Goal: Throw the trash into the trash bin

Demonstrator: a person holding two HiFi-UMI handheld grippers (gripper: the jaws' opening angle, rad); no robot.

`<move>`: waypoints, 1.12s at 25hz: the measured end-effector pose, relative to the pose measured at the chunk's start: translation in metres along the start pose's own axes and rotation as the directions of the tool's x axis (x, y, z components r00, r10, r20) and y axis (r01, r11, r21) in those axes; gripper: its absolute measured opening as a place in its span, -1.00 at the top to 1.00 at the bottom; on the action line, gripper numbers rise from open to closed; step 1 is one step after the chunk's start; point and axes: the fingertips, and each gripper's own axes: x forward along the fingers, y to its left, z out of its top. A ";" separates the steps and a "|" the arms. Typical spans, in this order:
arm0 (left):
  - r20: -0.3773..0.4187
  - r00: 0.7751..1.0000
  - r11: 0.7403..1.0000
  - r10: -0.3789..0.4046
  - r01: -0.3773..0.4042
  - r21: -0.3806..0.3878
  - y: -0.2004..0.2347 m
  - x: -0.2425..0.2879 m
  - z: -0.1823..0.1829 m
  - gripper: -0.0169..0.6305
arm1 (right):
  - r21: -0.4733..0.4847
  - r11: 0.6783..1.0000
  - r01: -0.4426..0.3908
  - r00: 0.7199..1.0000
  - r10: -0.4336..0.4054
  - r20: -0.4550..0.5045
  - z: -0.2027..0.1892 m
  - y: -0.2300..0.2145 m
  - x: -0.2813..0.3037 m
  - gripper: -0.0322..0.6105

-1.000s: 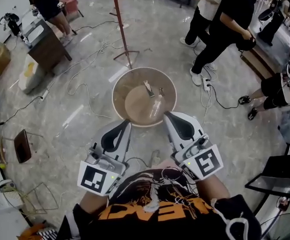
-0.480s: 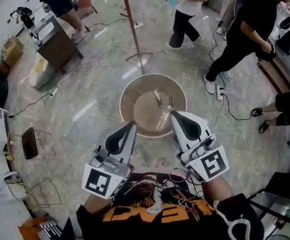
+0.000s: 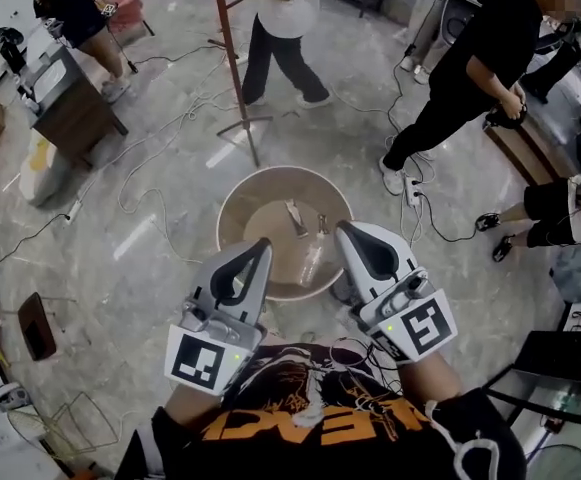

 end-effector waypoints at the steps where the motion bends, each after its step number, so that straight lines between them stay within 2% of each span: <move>1: 0.005 1.000 1.000 -0.009 0.009 -0.002 0.012 0.004 0.002 0.89 | -0.007 1.000 0.004 1.000 -0.004 -0.005 0.000 -0.001 0.012 0.86; 5: 0.010 1.000 1.000 -0.024 0.024 -0.004 0.064 0.020 0.001 0.89 | -0.016 1.000 0.017 1.000 -0.018 -0.019 -0.004 -0.004 0.061 0.86; 10: 0.005 1.000 0.999 -0.027 0.027 -0.024 0.104 0.042 -0.006 0.89 | -0.009 0.998 0.057 0.998 -0.057 -0.038 -0.015 -0.023 0.093 0.86; 16: -0.030 1.000 1.000 0.001 -0.002 -0.031 0.126 0.063 -0.021 0.89 | 0.012 0.999 0.051 0.997 -0.050 -0.058 -0.032 -0.046 0.114 0.86; 20: -0.030 1.000 1.000 0.010 -0.011 -0.021 0.132 0.078 -0.023 0.89 | -0.014 0.999 0.038 0.998 -0.039 -0.053 -0.032 -0.058 0.127 0.86; 28: -0.120 0.992 0.998 0.035 -0.042 -0.054 0.141 0.116 -0.067 0.89 | 0.022 0.999 0.043 0.994 -0.040 -0.098 -0.064 -0.101 0.135 0.86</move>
